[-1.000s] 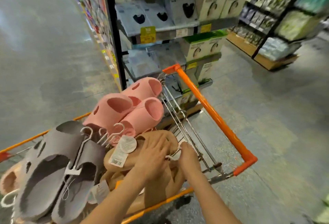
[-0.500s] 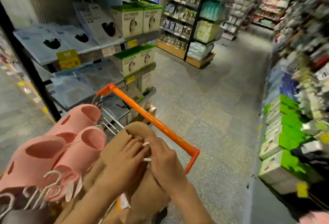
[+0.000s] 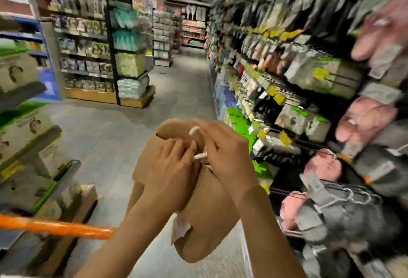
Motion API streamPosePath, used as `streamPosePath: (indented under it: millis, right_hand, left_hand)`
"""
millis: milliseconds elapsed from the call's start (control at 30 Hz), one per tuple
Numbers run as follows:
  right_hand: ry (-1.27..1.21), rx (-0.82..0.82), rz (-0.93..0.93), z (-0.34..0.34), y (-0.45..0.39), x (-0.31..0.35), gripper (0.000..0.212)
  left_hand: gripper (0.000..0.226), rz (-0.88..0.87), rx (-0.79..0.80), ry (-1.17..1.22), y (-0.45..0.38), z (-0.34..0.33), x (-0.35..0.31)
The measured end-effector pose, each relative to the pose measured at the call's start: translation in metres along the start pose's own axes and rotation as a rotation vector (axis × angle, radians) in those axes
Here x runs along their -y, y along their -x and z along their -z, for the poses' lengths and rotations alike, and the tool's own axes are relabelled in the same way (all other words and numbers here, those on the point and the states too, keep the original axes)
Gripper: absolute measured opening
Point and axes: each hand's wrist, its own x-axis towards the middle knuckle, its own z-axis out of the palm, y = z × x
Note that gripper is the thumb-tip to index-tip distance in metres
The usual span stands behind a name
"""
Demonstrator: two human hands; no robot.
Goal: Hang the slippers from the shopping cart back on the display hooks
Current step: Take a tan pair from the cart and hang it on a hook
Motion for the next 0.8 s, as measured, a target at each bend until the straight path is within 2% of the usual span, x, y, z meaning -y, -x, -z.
streamPosePath:
  millis: [133,267,367,533,800]
  right_hand:
    - [0.084,-0.119,-0.075,0.055,-0.014,-0.060,0.021]
    - [0.175,-0.255,-0.154,0.105,-0.022,-0.108,0.029]
    - [0.228,-0.256,-0.226,0.141,-0.022,-0.131,0.021]
    - [0.407,-0.307,-0.351,0.184,-0.025,-0.162,0.024]
    - [0.699,-0.403,-0.430,0.208,-0.016,-0.205,0.029]
  left_hand:
    - [0.034,-0.128,-0.061,0.084,-0.057,-0.045,-0.060]
    - [0.036,-0.239,-0.134,0.167,-0.104,-0.078,-0.117]
    - [0.036,-0.305,-0.152,0.243,-0.133,-0.101,-0.155]
    - [0.031,-0.428,-0.234,0.384,-0.172,-0.139,-0.204]
    - [0.033,-0.585,-0.199,0.592,-0.203,-0.188,-0.253]
